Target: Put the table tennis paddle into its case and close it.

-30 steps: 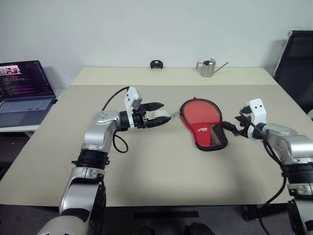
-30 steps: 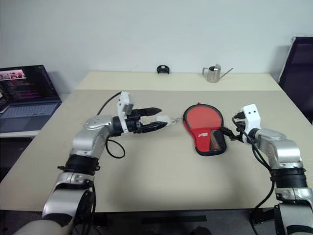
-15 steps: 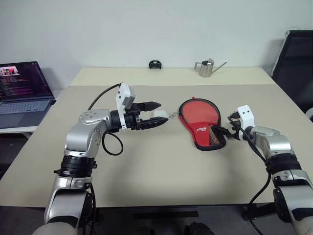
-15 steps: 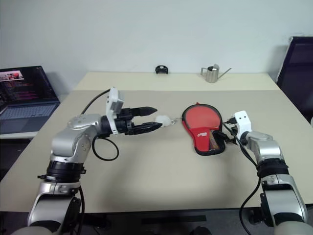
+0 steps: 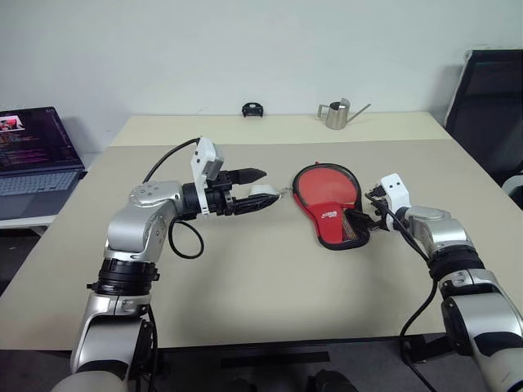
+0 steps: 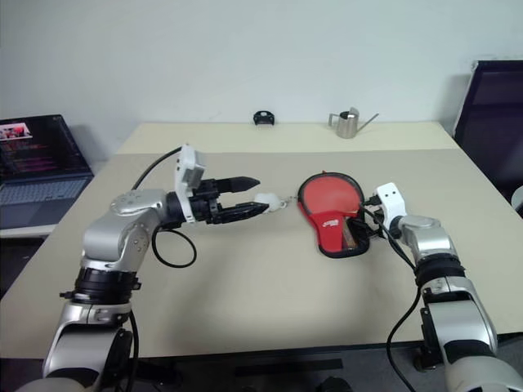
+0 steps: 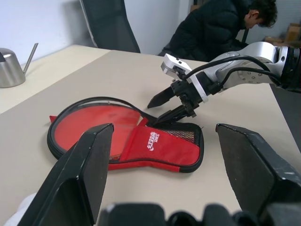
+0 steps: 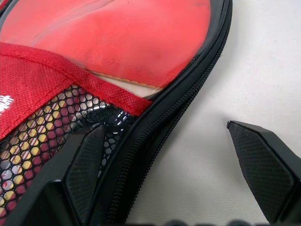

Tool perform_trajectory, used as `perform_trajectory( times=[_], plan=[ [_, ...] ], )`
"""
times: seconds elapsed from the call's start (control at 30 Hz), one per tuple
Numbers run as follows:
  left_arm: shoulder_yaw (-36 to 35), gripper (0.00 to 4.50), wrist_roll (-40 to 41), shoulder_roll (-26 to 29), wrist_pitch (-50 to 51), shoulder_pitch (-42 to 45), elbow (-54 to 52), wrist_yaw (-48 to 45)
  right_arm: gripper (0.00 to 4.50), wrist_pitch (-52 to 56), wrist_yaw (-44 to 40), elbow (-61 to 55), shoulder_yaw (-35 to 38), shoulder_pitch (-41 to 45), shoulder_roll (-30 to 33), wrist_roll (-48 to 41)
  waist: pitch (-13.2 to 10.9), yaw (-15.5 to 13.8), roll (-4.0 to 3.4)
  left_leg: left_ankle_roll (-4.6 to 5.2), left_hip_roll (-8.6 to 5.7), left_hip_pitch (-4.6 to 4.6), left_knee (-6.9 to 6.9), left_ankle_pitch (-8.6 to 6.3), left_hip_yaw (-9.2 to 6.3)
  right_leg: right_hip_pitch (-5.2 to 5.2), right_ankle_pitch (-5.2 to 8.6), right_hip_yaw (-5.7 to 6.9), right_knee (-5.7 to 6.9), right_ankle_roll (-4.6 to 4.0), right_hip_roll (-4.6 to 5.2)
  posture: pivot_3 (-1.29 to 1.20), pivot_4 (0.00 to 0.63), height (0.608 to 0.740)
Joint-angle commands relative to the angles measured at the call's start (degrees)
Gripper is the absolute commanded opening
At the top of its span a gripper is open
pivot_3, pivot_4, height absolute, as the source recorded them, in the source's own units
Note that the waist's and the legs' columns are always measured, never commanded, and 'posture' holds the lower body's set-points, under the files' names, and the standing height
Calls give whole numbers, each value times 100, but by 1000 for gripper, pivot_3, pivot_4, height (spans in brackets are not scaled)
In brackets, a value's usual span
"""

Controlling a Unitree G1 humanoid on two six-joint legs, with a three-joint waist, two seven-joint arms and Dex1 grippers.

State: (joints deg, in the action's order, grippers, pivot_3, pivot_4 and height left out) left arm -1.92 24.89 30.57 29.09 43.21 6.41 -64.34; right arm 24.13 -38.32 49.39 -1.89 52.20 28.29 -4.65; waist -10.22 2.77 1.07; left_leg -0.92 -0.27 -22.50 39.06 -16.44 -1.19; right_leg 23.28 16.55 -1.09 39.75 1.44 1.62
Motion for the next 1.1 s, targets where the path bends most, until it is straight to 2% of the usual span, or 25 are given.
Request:
perform_trajectory(
  times=[0.03, 0.33, 0.43, 0.47, 0.6, 0.8, 0.93, 1.1],
  plan=[
    [-90, 3810, 54, 91, -146, 92, -66, 19, 3849, 99, -130, 337, -172, -13, -117, 188, 1, 3, 2, 0, 0, 2, 0, 0, 0, -1, 0, 0, 2, 0, 0, 0, 150, 740],
    [-46, 3810, 20, 92, -231, 86, 11, 17, 952, 225, -175, 502, -219, -31, -381, 312, 26, 18, 41, 1, 0, 50, -2, 0, 0, -35, -1, -2, 20, -2, 0, 0, 150, 740],
    [-38, 3810, 11, 99, -243, 69, 29, 4, 174, 248, -128, 504, -214, -52, -440, 347, 26, 30, 42, 2, 1, 93, -5, -1, -6, -82, -1, 3, 12, -2, -1, 0, 150, 740],
    [-39, 3810, 9, 107, -246, 56, 31, -3, 44, 274, -108, 496, -194, -60, -461, 338, 28, 34, 44, 2, 1, 107, -8, -2, -7, -98, 0, 4, 8, -2, -2, 0, 150, 740],
    [-6, 3810, -39, 269, -240, -86, 20, -129, 44, 501, -26, 379, -12, -102, -511, 196, 28, 51, 44, 3, 3, 139, -16, -2, -7, -124, 1, 0, 6, -3, -5, 0, 150, 740],
    [62, 3810, -166, 650, -354, -332, 123, -376, 44, 1110, 104, -108, 338, -190, -520, -77, 28, 44, 44, 2, 8, 139, -23, -2, -10, -123, 5, 3, 2, -11, -9, 0, 150, 740],
    [25, 3810, -102, 784, -299, -414, 49, -426, 44, 1850, 136, -1037, 505, -430, -499, -345, 28, 21, 44, 2, 10, 123, -27, -3, -17, -117, 5, 11, -14, -12, -9, 0, 150, 740],
    [77, 3810, -62, 1025, -212, -674, -129, -631, 44, 2947, 166, -2592, 593, -882, -408, -705, 28, 12, 43, 1, 14, 50, -29, -3, -24, -56, 5, 18, -31, -12, -9, 0, 150, 740]
  ],
)
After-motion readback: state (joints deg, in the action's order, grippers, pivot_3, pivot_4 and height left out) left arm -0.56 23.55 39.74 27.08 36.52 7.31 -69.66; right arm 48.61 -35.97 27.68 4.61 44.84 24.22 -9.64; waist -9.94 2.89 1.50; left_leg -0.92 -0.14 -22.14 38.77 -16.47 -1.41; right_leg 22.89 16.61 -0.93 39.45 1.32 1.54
